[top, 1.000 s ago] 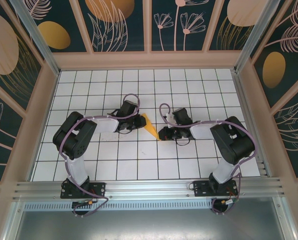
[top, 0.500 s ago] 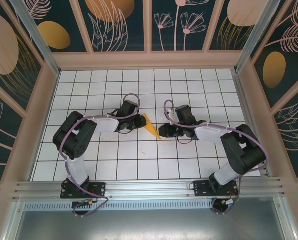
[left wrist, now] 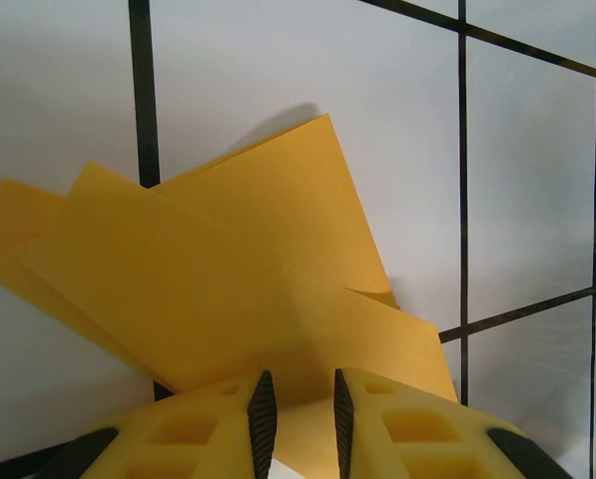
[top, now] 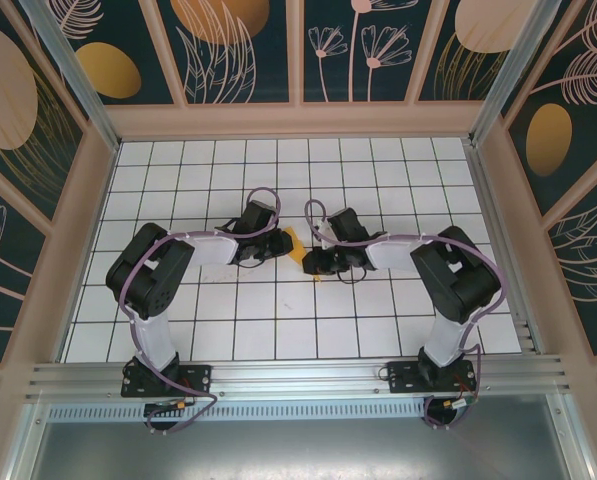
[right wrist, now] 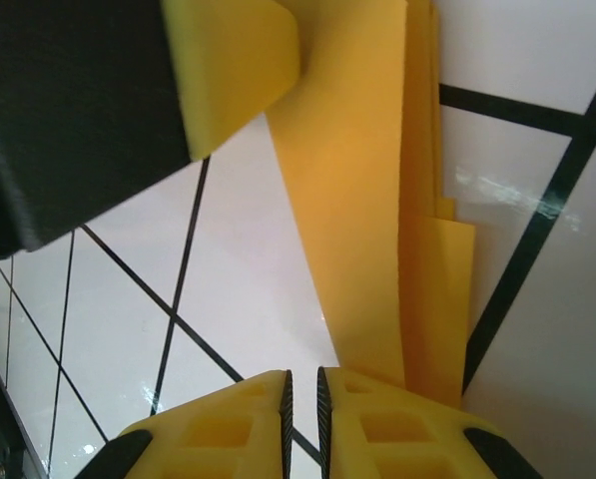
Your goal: Fold a paper plane with a square sheet of paper (pick it up from the middle)
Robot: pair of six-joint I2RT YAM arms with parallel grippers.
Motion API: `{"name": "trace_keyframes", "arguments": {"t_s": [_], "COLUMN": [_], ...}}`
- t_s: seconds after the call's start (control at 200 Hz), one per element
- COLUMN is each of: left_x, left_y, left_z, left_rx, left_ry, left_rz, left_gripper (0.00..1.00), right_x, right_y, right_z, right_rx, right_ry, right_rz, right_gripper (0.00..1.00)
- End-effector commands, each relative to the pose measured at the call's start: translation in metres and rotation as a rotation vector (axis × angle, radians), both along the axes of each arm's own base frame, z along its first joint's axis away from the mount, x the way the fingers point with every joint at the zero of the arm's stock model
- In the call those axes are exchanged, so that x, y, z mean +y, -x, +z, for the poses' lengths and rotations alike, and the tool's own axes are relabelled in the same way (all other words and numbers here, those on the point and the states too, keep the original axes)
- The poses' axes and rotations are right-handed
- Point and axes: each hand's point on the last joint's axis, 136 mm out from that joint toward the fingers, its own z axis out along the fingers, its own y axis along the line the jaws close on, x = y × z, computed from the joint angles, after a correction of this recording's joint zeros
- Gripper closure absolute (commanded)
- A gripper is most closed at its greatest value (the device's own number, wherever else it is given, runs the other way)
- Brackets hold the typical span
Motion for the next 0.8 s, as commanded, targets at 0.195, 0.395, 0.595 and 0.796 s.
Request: {"name": "trace_keyframes", "arguments": {"t_s": [0.195, 0.395, 0.595, 0.796], "left_x": [0.026, 0.027, 0.028, 0.029], "left_y": [0.012, 0.012, 0.011, 0.01], "left_z": [-0.049, -0.05, -0.05, -0.05], "left_rx": [0.079, 0.08, 0.08, 0.078], "left_ry": [-0.143, -0.149, -0.156, -0.164], "left_rz": [0.029, 0.032, 0.033, 0.036], "left_gripper": [0.72, 0.72, 0.72, 0.72], "right_x": [-0.016, -0.024, -0.032, -0.042], "right_y": [0.011, 0.018, 0.024, 0.035], "right_z": [-0.016, -0.022, -0.026, -0.032], "right_rx": [0.066, 0.083, 0.099, 0.132], "right_ry": [0.052, 0.074, 0.091, 0.11], "right_rz": [-0.014, -0.013, -0.016, -0.015], "right_gripper": [0.82, 0.82, 0.82, 0.83]}}
